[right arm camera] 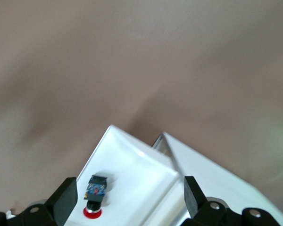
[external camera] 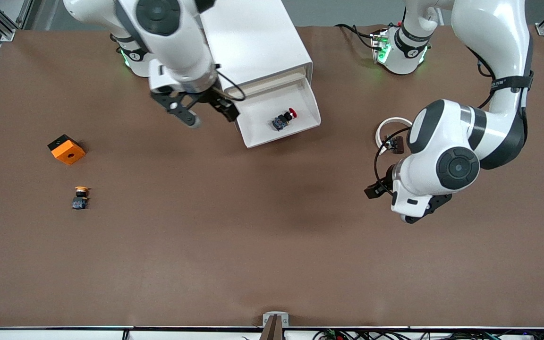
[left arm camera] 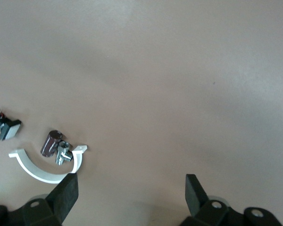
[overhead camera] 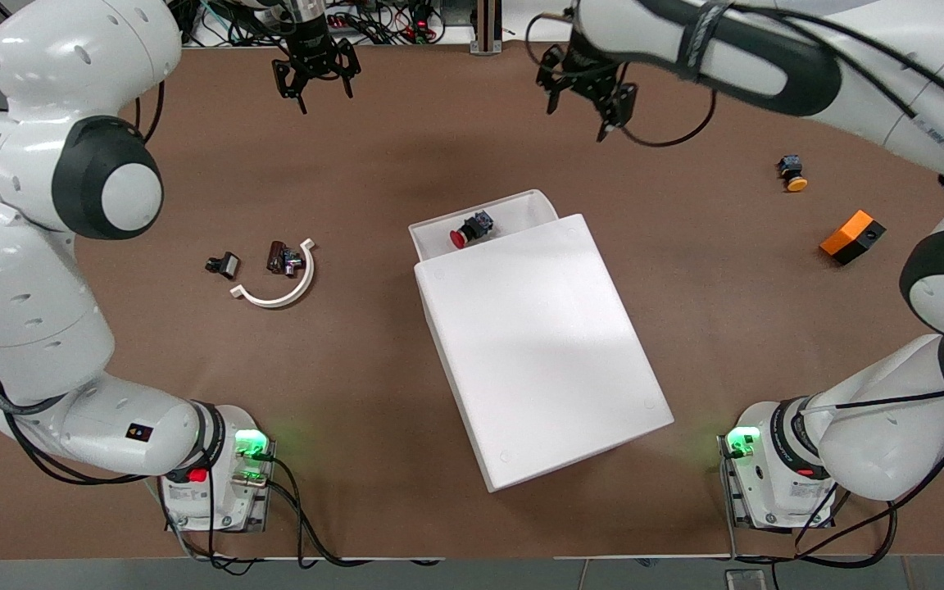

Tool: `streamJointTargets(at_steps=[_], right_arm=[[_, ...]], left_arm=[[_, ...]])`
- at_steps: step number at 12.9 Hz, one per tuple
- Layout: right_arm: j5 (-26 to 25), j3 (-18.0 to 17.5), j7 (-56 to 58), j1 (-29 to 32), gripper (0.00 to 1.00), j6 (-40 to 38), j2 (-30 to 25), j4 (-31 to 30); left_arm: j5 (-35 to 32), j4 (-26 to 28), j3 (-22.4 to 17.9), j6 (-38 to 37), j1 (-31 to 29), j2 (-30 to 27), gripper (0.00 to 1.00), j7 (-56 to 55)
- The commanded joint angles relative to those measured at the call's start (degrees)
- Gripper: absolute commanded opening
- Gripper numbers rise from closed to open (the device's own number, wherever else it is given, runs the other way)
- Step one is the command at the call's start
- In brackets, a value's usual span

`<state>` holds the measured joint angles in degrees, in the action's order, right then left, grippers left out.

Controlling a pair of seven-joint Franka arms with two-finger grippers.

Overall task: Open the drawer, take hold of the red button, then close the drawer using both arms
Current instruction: 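Grasp the red button inside the drawer with the right gripper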

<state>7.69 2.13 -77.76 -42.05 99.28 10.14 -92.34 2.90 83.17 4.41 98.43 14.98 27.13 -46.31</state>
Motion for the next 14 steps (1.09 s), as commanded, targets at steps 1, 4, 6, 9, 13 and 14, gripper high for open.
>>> streamJointTargets(at_steps=[1,4,6,9,13,14], right_arm=[[0.22,0.95,-6.15,-4.78,1.0,5.11,4.08,-0.04],[-2.15,1.04,-14.76,-10.06,1.0,10.75,8.91,0.31],[-2.94,1.04,-16.8,-11.56,1.0,11.99,11.47,0.66],[-3.21,1.04,-20.75,-12.53,1.0,15.32,13.93,0.75],[-3.38,1.04,-22.78,-13.41,1.0,17.7,16.57,1.1],[-3.38,1.04,-23.05,-13.5,1.0,17.88,17.01,1.1]], left_arm=[[-1.06,12.69,0.6,7.81,-0.31,-8.04,1.0,6.9],[-1.06,18.49,1.04,9.66,-0.39,-12.26,1.0,15.16],[-0.79,22.63,1.39,11.86,-0.22,-14.47,1.0,16.07],[0.87,25.62,2.98,15.81,-0.39,-14.83,1.0,16.07],[5.95,28.09,4.64,21.96,0.31,-13.6,1.0,16.07],[6.5,28.71,4.91,23.46,0.48,-13.51,1.0,15.46]])
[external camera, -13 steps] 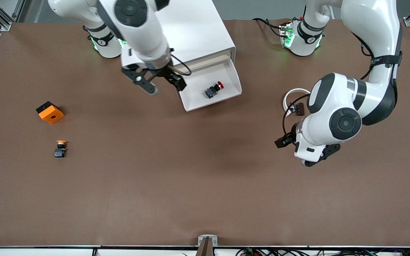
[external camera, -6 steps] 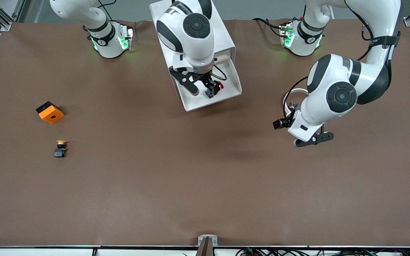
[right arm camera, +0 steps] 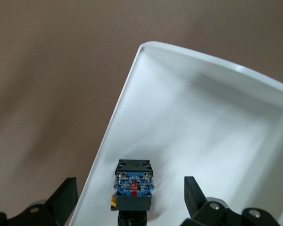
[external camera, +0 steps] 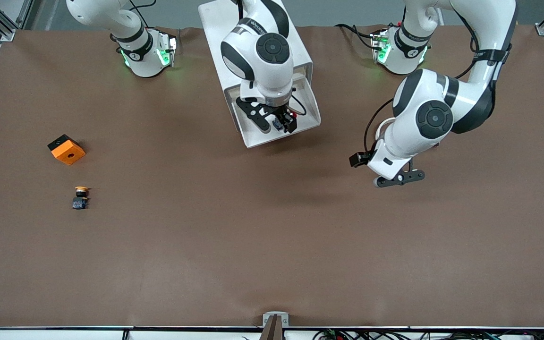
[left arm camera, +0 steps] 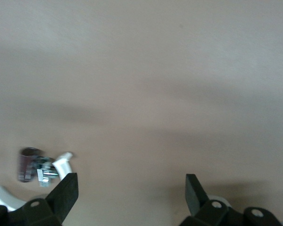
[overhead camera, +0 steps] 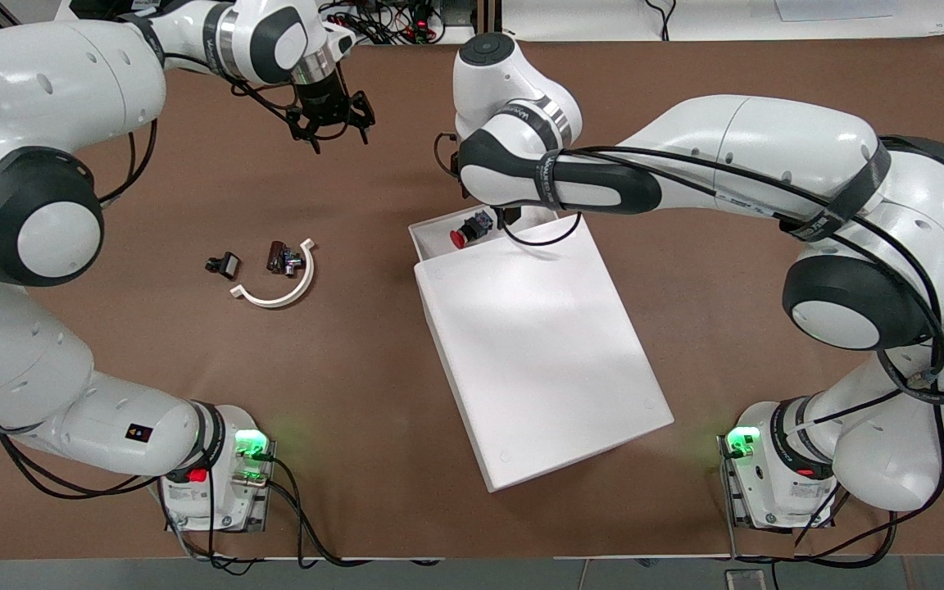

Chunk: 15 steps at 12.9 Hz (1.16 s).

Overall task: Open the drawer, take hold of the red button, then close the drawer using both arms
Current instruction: 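Grasp the red button inside the drawer with the right gripper, then lift the red button out while the left gripper approaches the drawer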

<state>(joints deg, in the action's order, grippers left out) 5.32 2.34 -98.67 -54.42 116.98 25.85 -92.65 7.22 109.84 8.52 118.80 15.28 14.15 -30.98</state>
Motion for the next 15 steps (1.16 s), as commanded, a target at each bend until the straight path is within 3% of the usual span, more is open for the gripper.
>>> streamJointTargets(at_steps=[1,11,12,15], right_arm=[[-1.1,0.82,-2.14,-1.12,1.0,0.26,1.57,1.51],[-1.89,0.82,-2.84,-1.57,0.99,0.18,3.33,2.12],[-1.63,0.82,-2.67,-1.3,0.87,0.26,3.41,2.3],[-1.01,0.82,-2.05,-1.12,0.36,0.27,3.5,2.3]], left_arm=[[2.19,1.96,1.41,3.19,1.14,-0.18,1.0,-0.56],[2.19,1.7,1.94,2.84,7.21,3.95,1.0,-16.63],[2.1,1.52,1.94,2.84,7.83,4.22,1.0,-18.05],[2.1,1.43,1.94,2.84,9.24,4.57,1.0,-20.16]])
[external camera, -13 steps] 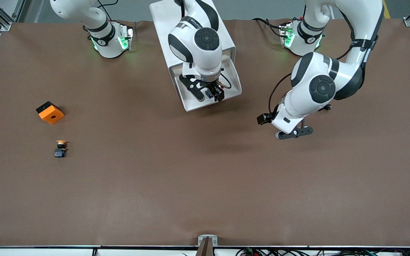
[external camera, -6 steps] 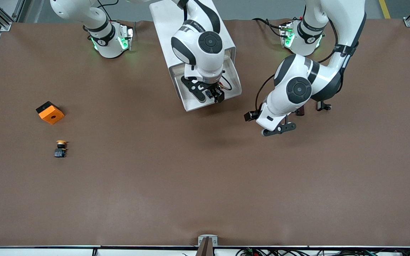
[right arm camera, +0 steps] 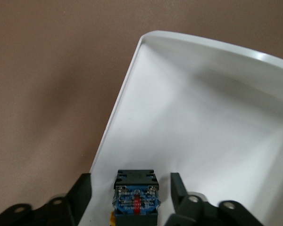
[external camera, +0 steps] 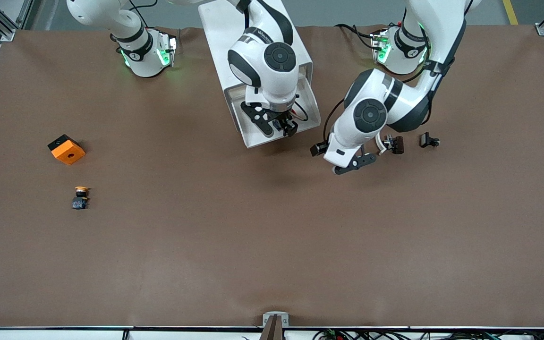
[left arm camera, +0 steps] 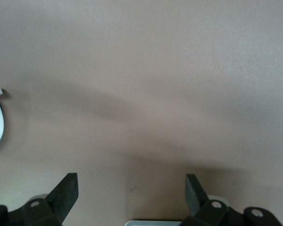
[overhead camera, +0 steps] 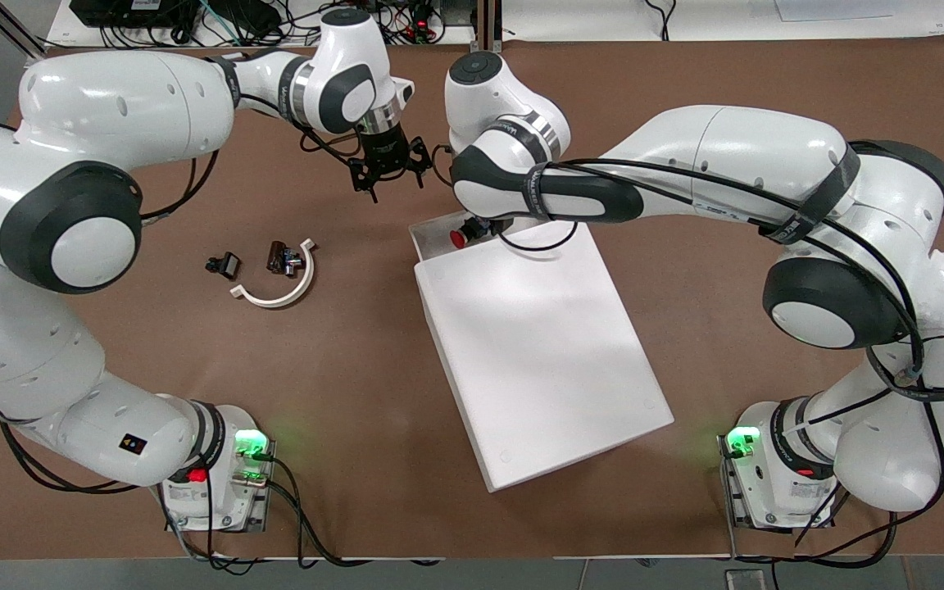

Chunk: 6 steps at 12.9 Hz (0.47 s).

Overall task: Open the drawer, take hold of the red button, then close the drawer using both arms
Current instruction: 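Lift the red button out while the left gripper approaches the drawer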

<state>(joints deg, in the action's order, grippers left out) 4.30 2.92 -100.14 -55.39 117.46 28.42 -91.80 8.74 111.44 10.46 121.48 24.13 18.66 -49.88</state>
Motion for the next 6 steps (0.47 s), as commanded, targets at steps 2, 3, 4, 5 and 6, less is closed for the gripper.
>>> streamJointTargets(at_steps=[2,3,4,5,6], right_arm=[[0.0,0.24,-0.58,-0.24,0.07,-0.22,1.11,1.44],[0.0,0.24,-0.58,-0.42,0.0,-0.13,1.2,1.44],[0.0,0.24,-0.41,-0.42,0.0,-0.13,1.2,1.44],[0.0,0.24,-0.32,-0.33,0.0,-0.22,1.2,1.79],[0.0,0.15,-0.23,-0.07,0.0,-0.48,1.2,2.4]], left_arm=[[0.67,-0.26,0.0,0.16,0.57,0.67,1.0,-1.89],[0.58,-0.43,0.0,0.16,0.66,0.85,1.0,-1.98],[0.58,-0.52,0.0,0.16,0.74,1.2,1.0,-2.59],[0.67,-1.48,0.0,0.25,1.53,2.08,1.0,-4.16],[0.58,-1.75,-0.09,0.25,2.06,2.52,1.0,-6.26]])
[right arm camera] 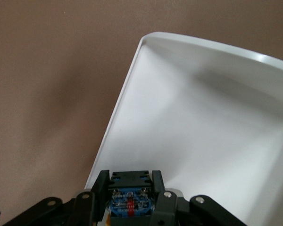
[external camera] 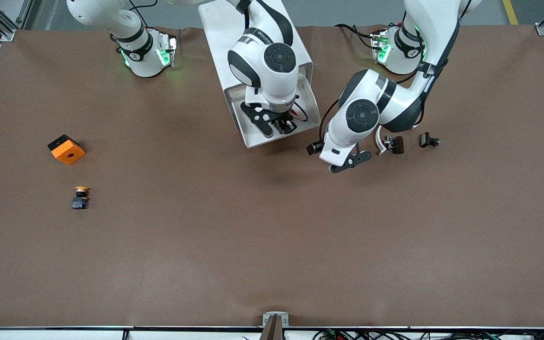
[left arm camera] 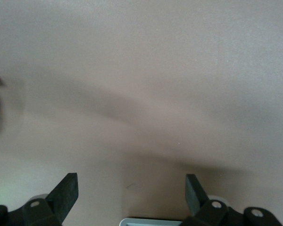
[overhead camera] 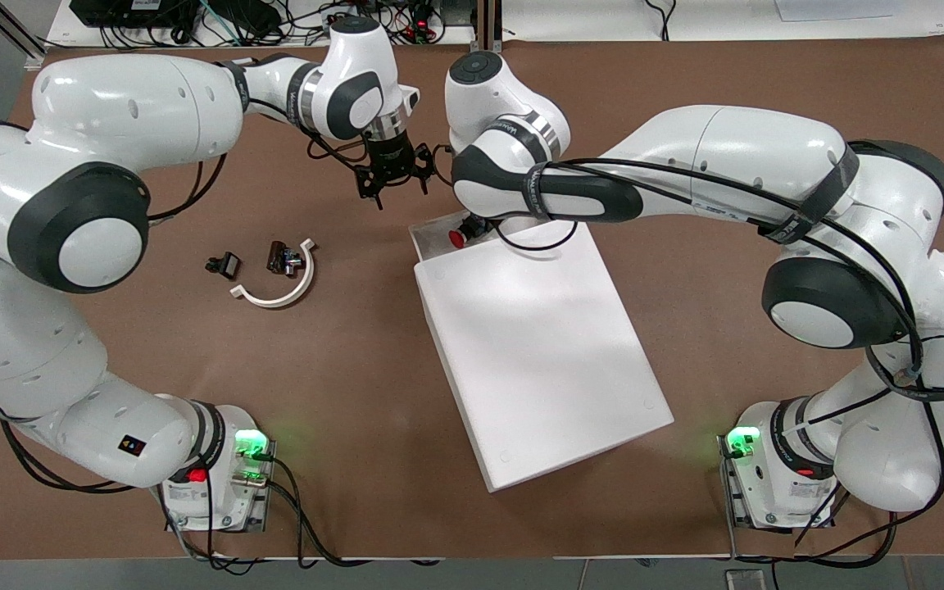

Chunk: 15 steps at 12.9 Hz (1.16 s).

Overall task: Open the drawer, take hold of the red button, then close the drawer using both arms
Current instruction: 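Lift the red button out while the left gripper approaches the drawer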

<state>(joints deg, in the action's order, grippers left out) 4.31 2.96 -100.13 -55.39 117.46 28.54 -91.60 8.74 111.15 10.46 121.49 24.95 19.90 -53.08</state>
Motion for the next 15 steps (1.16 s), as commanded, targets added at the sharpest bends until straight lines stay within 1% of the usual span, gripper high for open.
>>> streamJointTargets(at_steps=[1,5,8,10,12,14,15], right_arm=[[-0.09,0.21,0.63,0.02,0.0,-0.65,0.99,2.56],[-0.09,0.47,8.36,0.55,0.0,-1.44,-0.93,2.92],[-0.09,0.56,15.64,3.35,0.0,-4.6,-3.92,3.09],[-0.01,0.47,21.0,5.98,0.0,-8.54,-6.29,4.66],[0.17,0.47,26.63,9.49,0.0,-14.51,-7.7,8.0],[2.09,0.56,33.91,13.53,0.0,-19.01,-8.85,10.47],[2.97,0.47,38.83,16.43,0.0,-20.16,-10.16,10.74]], left_arm=[[0.58,-1.55,-0.09,0.24,1.59,1.72,1.0,-4.83],[0.4,-2.17,-0.09,0.32,2.56,2.69,1.0,-5.99],[0.4,-2.08,-0.01,0.32,3.35,2.95,1.0,-6.77],[0.4,-1.99,-0.01,0.24,3.44,3.12,1.0,-7.3],[0.49,-2.69,0.0,0.41,5.01,3.39,1.0,-9.14],[0.57,-3.66,0.0,0.59,7.38,4.27,1.0,-9.94],[0.75,-4.27,0.0,0.59,8.09,5.05,1.0,-10.03]])
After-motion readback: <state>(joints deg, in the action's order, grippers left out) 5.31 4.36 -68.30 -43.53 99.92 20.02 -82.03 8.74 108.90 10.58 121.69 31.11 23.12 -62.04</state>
